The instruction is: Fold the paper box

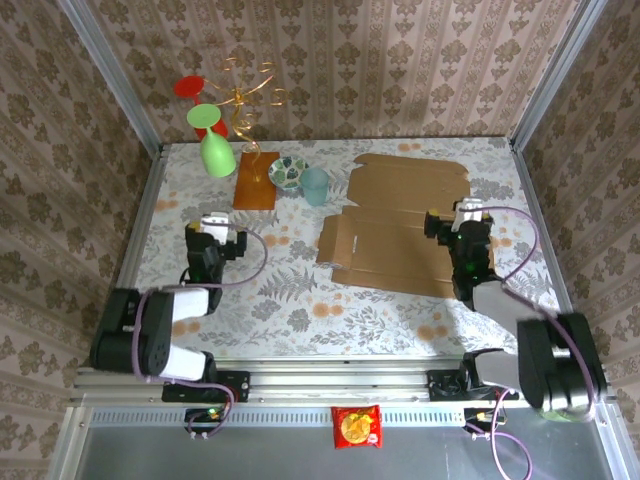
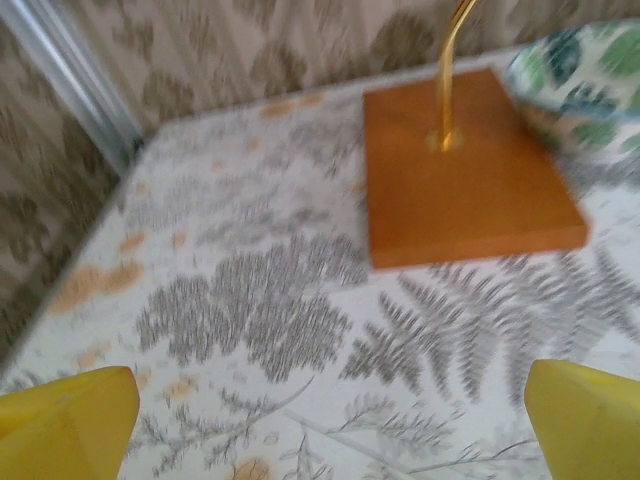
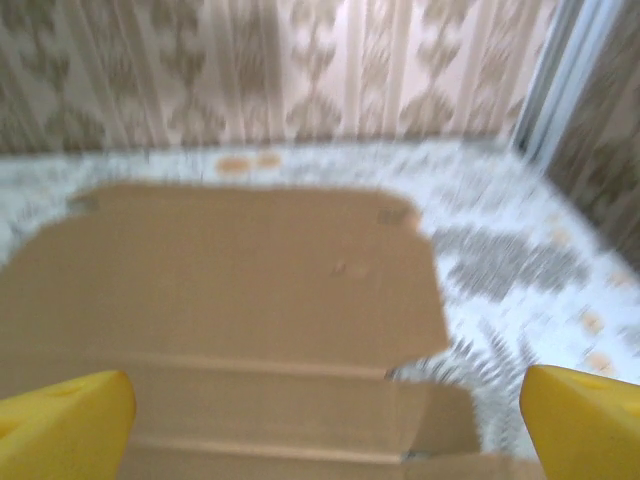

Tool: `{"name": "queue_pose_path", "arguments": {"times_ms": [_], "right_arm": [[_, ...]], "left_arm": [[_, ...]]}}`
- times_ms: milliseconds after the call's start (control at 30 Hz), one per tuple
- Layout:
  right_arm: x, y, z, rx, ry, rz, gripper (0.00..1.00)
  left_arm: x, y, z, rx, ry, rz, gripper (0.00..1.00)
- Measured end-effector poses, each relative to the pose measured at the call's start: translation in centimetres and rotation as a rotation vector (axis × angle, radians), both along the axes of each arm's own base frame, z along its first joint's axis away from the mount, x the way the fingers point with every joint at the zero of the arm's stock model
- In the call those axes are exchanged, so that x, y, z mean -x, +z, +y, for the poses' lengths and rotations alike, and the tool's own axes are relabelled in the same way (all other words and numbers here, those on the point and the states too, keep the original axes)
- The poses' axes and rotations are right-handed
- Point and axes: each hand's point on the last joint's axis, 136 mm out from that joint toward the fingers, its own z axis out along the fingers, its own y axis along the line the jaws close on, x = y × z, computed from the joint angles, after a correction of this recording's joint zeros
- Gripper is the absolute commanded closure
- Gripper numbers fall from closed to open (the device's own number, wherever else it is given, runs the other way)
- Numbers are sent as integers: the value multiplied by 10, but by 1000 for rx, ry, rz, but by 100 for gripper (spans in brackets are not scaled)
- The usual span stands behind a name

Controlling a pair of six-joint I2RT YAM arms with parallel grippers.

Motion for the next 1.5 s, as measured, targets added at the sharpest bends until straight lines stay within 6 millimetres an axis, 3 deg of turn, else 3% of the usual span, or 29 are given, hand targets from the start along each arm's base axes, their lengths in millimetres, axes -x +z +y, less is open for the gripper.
{"name": "queue_pose_path", "arguments": {"times_ms": [100, 133, 200, 233, 300, 367, 400, 467, 533, 567, 667, 767, 900, 1033, 1167, 1333, 1500], "right_arm": [[2, 92, -3, -39, -56, -130, 0], [4, 131, -6, -109, -84, -177, 0], [11, 187, -15, -266, -137, -228, 0], [18, 208, -21, -355, -167, -245, 0], [31, 219, -25, -475, -179, -231, 1], [45, 199, -21, -554, -175, -140, 11], [49, 184, -15, -588, -173, -79, 14], [59, 147, 4, -650, -150, 70, 28], [69, 106, 25, -701, -123, 224, 33], [76, 84, 35, -725, -113, 305, 33], [101, 23, 63, -800, -80, 512, 33], [128, -16, 86, -868, -41, 629, 32], [149, -36, 101, -977, -7, 661, 31], [153, -52, 109, -1084, -2, 661, 30], [156, -67, 117, -1163, -5, 688, 29], [156, -69, 124, -1209, 10, 699, 28], [153, -63, 127, -1233, 44, 693, 28]], "left_arm": [[11, 44, 8, 216, 161, -40, 0], [11, 60, 20, 319, 216, -54, 0], [9, 91, 49, 539, 297, -111, 0], [9, 97, 62, 642, 336, -126, 0], [7, 91, 68, 788, 367, -96, 1], [7, 70, 44, 865, 347, 39, 2], [9, 62, 26, 878, 327, 107, 7], [19, 60, -25, 896, 229, 229, 24], [34, 64, -72, 921, 119, 309, 44], [46, 62, -94, 938, 72, 358, 48], [83, 43, -142, 949, -4, 530, 48], [113, 20, -171, 943, -18, 665, 47], [132, -15, -196, 976, 0, 772, 47], [128, -59, -221, 1020, 57, 837, 46], [123, -85, -245, 1073, 79, 866, 46], [106, -88, -272, 1176, 91, 854, 47], [88, -79, -283, 1245, 102, 796, 49]]}}
